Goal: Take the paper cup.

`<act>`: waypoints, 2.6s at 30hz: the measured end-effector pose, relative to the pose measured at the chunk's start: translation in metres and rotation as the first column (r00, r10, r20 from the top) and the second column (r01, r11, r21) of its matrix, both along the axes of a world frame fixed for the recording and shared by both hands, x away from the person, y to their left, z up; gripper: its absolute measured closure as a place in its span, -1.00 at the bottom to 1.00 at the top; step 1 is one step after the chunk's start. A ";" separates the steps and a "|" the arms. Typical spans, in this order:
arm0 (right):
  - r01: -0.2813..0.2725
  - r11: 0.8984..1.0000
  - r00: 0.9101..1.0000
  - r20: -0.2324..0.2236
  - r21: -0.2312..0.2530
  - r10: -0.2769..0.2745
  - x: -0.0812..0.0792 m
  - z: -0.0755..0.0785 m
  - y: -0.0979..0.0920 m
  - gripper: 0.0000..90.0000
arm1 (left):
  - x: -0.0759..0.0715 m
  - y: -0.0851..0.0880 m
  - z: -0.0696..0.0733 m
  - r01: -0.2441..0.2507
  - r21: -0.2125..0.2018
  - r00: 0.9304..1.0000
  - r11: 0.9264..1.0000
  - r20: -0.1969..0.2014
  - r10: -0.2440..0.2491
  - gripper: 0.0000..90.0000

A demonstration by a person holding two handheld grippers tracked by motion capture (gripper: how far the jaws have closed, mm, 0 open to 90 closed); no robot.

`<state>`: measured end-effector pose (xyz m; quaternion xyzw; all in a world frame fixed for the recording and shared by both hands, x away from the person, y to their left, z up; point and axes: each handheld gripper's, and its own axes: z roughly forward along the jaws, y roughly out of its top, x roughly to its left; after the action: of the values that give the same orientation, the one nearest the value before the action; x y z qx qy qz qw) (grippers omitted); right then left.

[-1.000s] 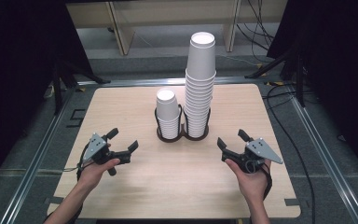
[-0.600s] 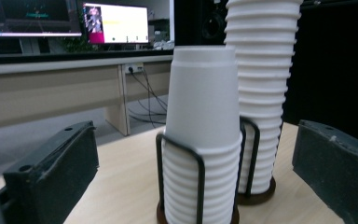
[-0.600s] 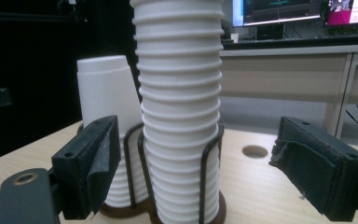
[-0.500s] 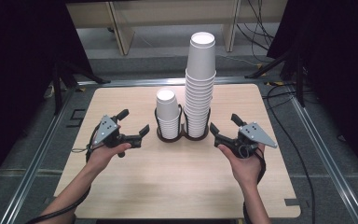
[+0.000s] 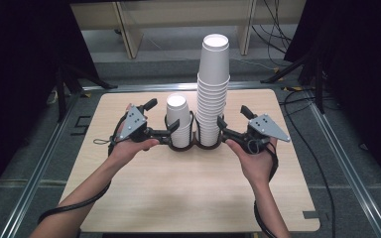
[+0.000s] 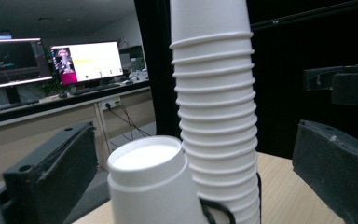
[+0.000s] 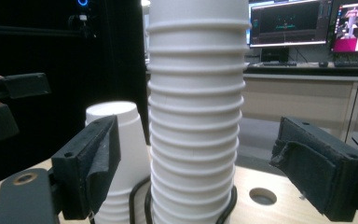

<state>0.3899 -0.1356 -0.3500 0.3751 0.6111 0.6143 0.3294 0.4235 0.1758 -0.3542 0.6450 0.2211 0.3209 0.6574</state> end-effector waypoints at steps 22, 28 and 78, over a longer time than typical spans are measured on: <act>0.001 1.000 0.999 0.052 0.003 -0.002 0.032 0.062 0.009 -0.67 | 0.040 -0.066 0.021 0.071 0.045 0.997 0.996 0.010 -0.072 -1.00; -0.015 1.000 0.999 0.037 0.003 0.015 0.050 0.080 0.018 -0.68 | 0.053 -0.078 0.029 0.071 0.053 0.997 0.996 -0.014 -0.071 -1.00; -0.023 0.999 0.998 -0.058 -0.037 0.021 0.107 0.101 0.050 -0.67 | 0.075 -0.098 0.031 0.057 0.034 0.997 0.998 -0.061 -0.055 -0.87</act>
<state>0.4972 -0.0859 -0.2490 0.3796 0.6360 0.5952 0.3118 0.4990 0.0781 -0.3236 0.6721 0.2167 0.2866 0.6475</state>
